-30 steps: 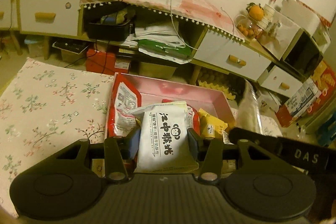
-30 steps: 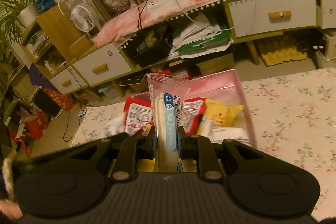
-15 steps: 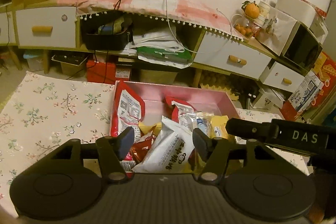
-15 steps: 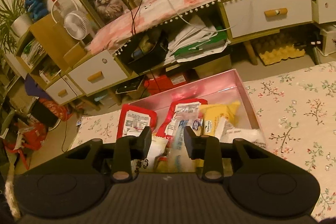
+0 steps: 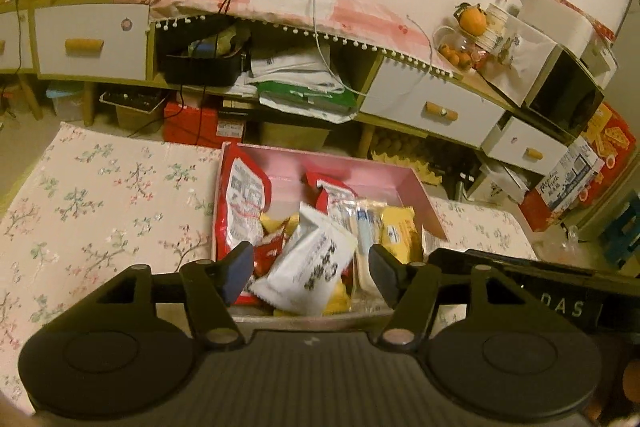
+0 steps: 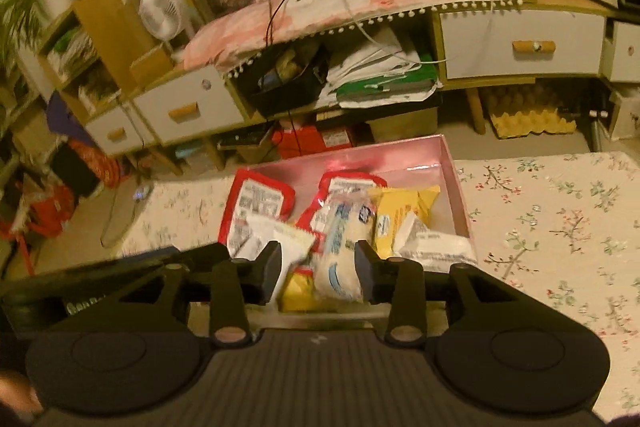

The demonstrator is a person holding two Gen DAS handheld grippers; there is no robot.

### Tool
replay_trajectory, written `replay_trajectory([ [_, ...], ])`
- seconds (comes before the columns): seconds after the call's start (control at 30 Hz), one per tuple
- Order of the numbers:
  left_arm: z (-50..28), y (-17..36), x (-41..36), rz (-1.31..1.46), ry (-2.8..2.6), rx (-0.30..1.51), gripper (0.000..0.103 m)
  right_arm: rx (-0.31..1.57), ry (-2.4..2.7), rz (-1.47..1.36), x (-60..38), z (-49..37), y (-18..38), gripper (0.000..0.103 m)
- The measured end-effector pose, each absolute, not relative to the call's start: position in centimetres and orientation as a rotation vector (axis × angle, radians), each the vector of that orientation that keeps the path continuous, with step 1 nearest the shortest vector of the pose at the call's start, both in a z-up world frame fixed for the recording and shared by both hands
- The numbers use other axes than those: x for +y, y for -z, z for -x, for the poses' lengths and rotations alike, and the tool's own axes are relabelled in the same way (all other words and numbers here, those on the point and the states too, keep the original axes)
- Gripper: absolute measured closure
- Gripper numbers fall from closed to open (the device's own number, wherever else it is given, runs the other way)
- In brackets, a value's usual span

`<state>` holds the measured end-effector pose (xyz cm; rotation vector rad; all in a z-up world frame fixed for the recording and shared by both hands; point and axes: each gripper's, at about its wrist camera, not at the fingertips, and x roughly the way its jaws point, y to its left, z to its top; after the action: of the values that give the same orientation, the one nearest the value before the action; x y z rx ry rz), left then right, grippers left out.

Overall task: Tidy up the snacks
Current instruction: 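Open both tools to drop the packets into the box, then move both tools back toward the snacks on the table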

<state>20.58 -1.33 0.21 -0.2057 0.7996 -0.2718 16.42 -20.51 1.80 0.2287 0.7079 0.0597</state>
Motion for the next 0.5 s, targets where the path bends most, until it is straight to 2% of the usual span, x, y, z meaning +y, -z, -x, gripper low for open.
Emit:
replay_trajectory([
  [0.3,-17.8,-1.0,-1.4,0.146,0.258,0.856,0.032,0.719,0.017,-0.017,-18.2,-13.3,-2.5,0.061],
  [0.5,-15.7,-1.4,-1.3,0.133,0.242,0.874,0.032,0.681,0.076,0.084,-17.0,-11.0,-3.3,0.053],
])
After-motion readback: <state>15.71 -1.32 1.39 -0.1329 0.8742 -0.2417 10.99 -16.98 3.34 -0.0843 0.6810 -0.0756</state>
